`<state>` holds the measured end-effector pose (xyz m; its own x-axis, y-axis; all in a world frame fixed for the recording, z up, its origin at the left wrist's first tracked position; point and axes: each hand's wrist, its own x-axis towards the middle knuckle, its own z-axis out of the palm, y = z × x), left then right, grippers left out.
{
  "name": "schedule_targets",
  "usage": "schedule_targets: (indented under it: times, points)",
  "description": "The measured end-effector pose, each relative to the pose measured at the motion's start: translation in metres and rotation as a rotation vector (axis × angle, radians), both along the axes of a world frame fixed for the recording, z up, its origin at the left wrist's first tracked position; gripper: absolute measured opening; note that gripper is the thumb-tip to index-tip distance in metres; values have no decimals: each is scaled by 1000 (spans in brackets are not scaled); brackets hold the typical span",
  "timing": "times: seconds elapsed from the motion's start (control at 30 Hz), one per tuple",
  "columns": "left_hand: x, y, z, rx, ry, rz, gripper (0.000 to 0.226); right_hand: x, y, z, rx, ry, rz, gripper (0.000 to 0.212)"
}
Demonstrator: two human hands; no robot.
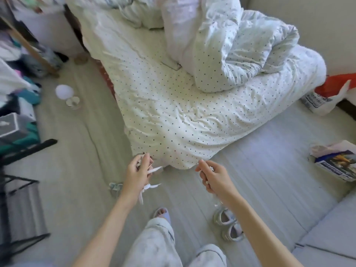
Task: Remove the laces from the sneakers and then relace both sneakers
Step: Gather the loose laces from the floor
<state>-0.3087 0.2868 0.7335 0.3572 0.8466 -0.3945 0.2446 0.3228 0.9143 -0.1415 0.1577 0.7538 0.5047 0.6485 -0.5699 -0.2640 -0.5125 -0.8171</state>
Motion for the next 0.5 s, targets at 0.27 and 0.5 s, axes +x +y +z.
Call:
schedule_targets:
  times: [0.27, 0.5]
  points:
    - [-113, 38, 21, 41, 38, 355, 31, -76, 113, 19, 36, 27, 240, 31]
    - [-174, 56, 36, 49, 45, 709, 33, -141, 192, 20, 72, 63, 557, 32]
